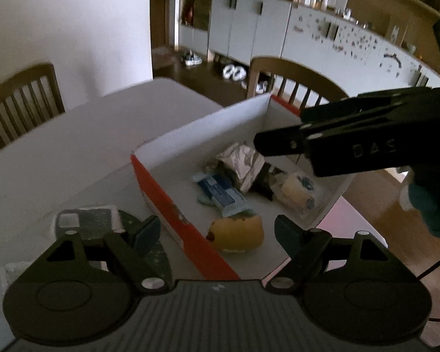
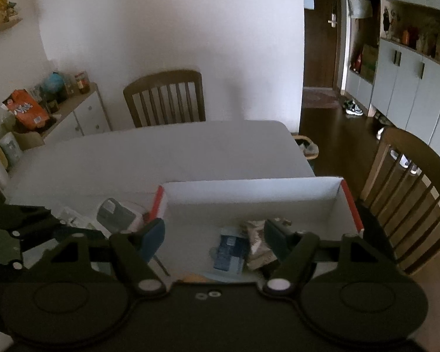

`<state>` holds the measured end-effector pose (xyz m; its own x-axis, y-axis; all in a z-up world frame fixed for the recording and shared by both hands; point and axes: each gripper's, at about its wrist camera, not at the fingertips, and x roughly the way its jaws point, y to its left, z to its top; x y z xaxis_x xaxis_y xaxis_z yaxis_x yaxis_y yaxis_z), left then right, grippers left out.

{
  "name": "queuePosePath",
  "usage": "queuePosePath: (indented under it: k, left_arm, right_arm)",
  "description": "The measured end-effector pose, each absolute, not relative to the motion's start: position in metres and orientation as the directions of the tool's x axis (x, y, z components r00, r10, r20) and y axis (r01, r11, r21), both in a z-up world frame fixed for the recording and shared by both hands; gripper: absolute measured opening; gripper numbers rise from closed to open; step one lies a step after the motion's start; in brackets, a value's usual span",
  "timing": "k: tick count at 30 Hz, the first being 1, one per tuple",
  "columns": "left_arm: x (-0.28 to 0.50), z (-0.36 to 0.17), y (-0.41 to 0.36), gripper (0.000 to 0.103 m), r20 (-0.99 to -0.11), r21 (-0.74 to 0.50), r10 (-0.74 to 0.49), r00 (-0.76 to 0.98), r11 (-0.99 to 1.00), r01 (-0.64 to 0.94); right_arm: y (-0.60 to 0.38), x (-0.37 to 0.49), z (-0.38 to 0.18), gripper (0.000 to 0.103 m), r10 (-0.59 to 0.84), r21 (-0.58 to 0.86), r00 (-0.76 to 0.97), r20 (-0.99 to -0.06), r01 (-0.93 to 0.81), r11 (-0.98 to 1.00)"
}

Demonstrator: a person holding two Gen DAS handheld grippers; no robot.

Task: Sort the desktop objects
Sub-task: 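Move both tools back from the shoebox toward the white-green package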

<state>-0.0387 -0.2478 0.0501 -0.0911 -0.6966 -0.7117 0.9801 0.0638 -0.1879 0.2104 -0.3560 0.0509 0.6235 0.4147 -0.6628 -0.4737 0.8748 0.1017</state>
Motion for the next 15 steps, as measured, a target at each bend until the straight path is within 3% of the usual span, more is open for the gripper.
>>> queuePosePath:
  k: [10, 15]
  left_arm:
    - [-0.009, 0.053, -0.197, 0.085, -0.644, -0.203, -0.764, -0.04, 0.121, 0.972]
    - [0.007, 0.048, -0.175, 0.091, -0.626, -0.232, -0.779, -0.041, 0.135, 0.963]
  right_arm:
    - [-0.327, 0.177, 0.056, 0.08, 0.436, 0.094, 0.642, -0.631, -0.494, 0.864]
    - [-0.305, 0.159, 0.056, 0.081, 0.451, 0.087, 0.639, -0.623, -0.517, 0.852]
